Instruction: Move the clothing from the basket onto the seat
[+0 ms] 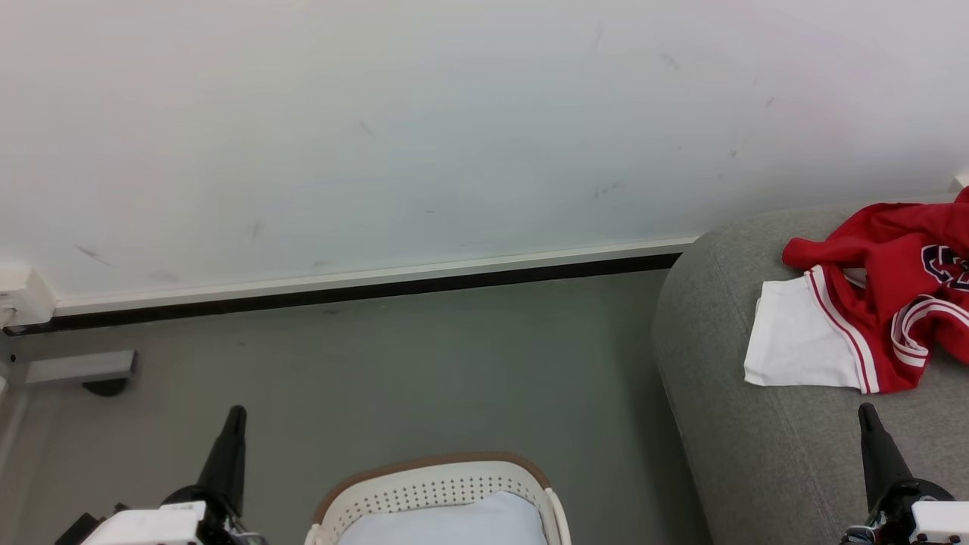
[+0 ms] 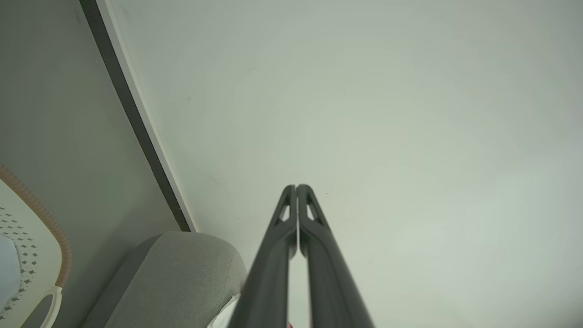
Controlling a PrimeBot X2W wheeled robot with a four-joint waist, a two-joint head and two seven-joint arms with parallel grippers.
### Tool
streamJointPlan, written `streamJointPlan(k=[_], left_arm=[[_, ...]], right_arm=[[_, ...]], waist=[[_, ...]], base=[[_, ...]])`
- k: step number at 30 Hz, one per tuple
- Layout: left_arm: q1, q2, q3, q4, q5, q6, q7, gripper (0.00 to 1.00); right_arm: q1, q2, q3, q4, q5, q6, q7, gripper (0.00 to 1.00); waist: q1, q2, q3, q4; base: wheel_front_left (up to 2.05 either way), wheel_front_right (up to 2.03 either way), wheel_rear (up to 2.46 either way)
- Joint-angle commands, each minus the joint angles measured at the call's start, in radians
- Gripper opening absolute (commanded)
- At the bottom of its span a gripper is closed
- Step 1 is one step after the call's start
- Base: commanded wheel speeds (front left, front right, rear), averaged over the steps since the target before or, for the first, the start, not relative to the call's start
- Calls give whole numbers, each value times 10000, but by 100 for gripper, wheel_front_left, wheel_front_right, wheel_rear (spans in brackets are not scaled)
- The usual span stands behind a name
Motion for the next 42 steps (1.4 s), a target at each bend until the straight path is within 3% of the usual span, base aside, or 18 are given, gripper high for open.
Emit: streamJointPlan(k=[1,42], left_arm=[[-90,18,24,-4,-139,-11,37,0],[-89,18,22,-7,-141,-11,37,0]], right_arm=[[-123,-70,-38,-57,17,-21,30,0],[-124,-69,-36,-57,18,-21,28,0]], waist=[[0,0,0,0],[0,0,0,0]], base=[[0,0,0],[0,0,0]])
